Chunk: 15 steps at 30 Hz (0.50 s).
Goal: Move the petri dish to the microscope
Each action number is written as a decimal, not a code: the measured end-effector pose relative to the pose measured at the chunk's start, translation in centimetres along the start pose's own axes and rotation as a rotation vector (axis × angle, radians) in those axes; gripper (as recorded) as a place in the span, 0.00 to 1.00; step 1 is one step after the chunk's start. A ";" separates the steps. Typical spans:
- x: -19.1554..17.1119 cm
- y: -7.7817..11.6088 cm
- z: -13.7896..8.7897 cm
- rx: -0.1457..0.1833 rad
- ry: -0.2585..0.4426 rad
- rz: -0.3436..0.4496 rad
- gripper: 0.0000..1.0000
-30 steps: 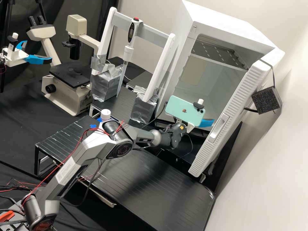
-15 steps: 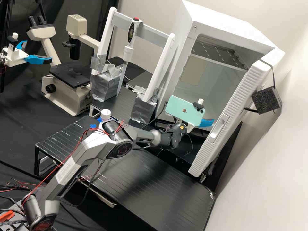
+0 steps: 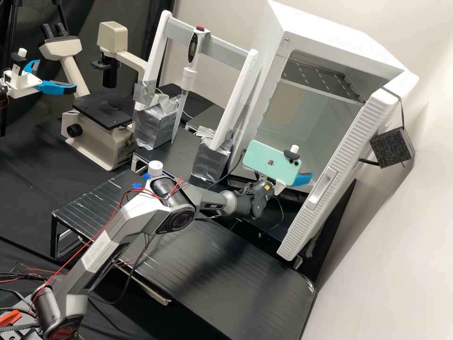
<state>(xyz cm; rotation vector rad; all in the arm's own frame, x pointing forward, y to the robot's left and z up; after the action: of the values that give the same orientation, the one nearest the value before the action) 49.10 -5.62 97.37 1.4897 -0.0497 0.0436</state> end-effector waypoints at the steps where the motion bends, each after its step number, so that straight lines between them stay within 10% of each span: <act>1: 0.0 0.0 0.0 0.000 0.000 0.000 0.00; 15: 0.1 -0.2 -0.2 -0.019 0.008 -0.013 0.00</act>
<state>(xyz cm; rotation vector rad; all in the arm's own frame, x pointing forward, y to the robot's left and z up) 49.18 -5.43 97.16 1.4702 -0.0334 0.0385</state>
